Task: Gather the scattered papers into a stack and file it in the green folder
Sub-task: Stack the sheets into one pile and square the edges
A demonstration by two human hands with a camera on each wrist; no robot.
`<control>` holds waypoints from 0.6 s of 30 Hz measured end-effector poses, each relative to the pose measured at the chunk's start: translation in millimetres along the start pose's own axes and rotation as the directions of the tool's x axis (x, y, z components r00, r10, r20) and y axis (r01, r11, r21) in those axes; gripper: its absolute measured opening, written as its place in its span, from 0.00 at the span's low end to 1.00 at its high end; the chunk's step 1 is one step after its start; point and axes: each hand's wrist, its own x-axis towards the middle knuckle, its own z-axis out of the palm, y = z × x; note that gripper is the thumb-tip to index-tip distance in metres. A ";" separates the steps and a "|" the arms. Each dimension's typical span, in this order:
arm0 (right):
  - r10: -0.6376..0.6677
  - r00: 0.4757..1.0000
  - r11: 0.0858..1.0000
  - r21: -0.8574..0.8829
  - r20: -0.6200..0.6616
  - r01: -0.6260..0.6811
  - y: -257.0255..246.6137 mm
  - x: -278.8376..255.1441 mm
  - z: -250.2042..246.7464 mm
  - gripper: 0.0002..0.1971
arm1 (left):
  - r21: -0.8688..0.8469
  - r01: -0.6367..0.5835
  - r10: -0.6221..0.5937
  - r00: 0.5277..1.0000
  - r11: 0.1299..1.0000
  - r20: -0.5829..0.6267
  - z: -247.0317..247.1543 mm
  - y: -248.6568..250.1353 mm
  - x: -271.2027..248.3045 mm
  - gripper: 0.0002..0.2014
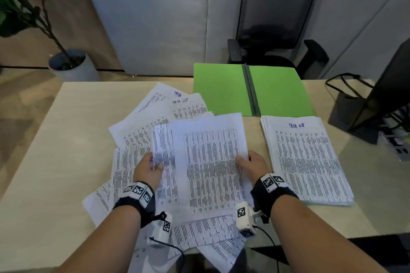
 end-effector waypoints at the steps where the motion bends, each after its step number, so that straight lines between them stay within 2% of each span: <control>1: -0.005 1.000 1.000 0.027 0.013 0.004 -1.9 -1.1 2.8 0.10 | -0.061 -0.013 0.014 1.000 0.998 0.021 1.2 0.1 -2.4 0.17; 3: 0.014 0.999 0.992 0.126 0.032 -0.018 -4.3 -0.9 9.4 0.12 | -0.132 -0.023 0.032 0.997 0.991 0.071 6.7 4.7 -8.2 0.14; 5: 0.025 0.999 0.995 0.098 0.044 -0.029 -4.6 0.9 12.6 0.14 | -0.056 -0.043 0.048 0.994 0.998 0.099 12.3 6.9 -8.6 0.17; 7: 0.023 1.000 0.999 -0.048 0.001 -0.022 -2.4 1.3 10.1 0.08 | 0.219 -0.033 0.015 0.997 0.975 0.081 13.9 4.1 -3.0 0.23; 9: 0.049 0.998 0.992 -0.112 -0.046 -0.054 3.1 -1.9 5.9 0.05 | 0.530 0.078 -0.124 0.991 0.845 0.051 9.8 -9.8 2.4 0.36; 10: 0.065 0.996 0.990 -0.124 -0.063 -0.072 7.1 -3.7 4.5 0.05 | 0.586 0.137 -0.198 0.979 0.799 0.040 6.1 -15.2 1.5 0.43; 12: 0.076 0.994 0.989 -0.120 -0.078 -0.085 13.3 -6.9 3.8 0.06 | 0.560 0.197 -0.255 0.966 0.805 0.028 2.4 -20.1 -3.4 0.49; 14: 0.073 0.995 0.996 -0.054 -0.067 -0.077 17.4 -8.3 4.6 0.06 | 0.475 0.208 -0.232 0.973 0.855 -0.008 4.8 -21.4 -6.0 0.52; 18: 0.056 0.998 0.998 0.030 0.034 -0.057 21.1 -2.0 10.3 0.10 | 0.273 0.249 -0.256 0.967 0.929 -0.010 7.4 -15.7 -10.3 0.55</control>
